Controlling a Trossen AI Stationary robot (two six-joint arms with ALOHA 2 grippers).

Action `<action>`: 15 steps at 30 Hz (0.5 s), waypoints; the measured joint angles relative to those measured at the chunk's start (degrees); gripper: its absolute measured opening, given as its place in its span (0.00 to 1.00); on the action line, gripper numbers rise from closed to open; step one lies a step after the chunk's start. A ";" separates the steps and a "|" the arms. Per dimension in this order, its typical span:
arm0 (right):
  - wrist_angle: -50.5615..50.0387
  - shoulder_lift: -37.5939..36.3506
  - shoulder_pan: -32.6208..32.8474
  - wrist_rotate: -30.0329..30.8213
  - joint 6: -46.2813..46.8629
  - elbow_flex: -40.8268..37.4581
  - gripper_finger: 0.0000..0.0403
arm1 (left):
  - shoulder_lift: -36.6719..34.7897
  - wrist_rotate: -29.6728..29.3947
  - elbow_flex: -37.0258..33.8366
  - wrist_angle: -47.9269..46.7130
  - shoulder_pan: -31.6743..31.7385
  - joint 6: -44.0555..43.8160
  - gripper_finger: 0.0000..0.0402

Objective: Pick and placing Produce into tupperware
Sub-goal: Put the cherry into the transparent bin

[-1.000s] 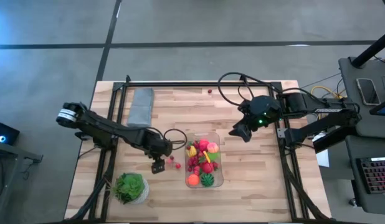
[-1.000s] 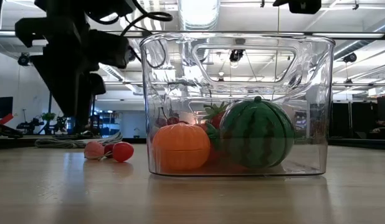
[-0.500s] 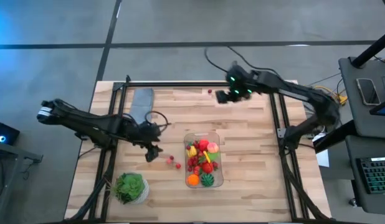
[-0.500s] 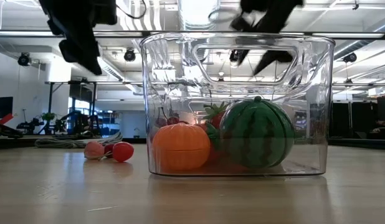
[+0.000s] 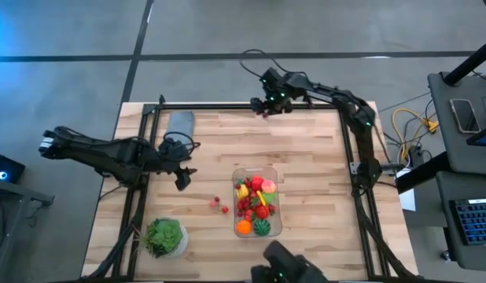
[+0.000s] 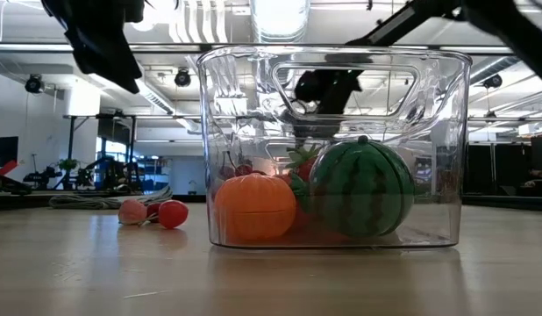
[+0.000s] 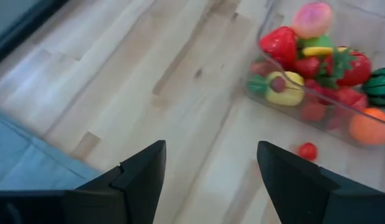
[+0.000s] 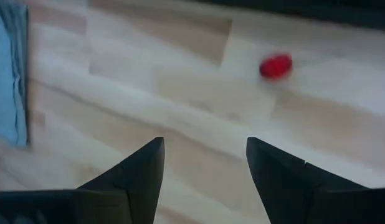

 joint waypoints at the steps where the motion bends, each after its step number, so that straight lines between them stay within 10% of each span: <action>1: -1.06 1.95 -0.16 0.13 -0.31 2.43 0.54 | -0.19 -0.18 -0.14 -0.03 0.43 0.74 0.59; 15: -23.08 19.94 -1.35 8.83 -3.95 26.75 0.54 | -0.61 -0.27 -0.27 -1.65 4.87 5.39 0.59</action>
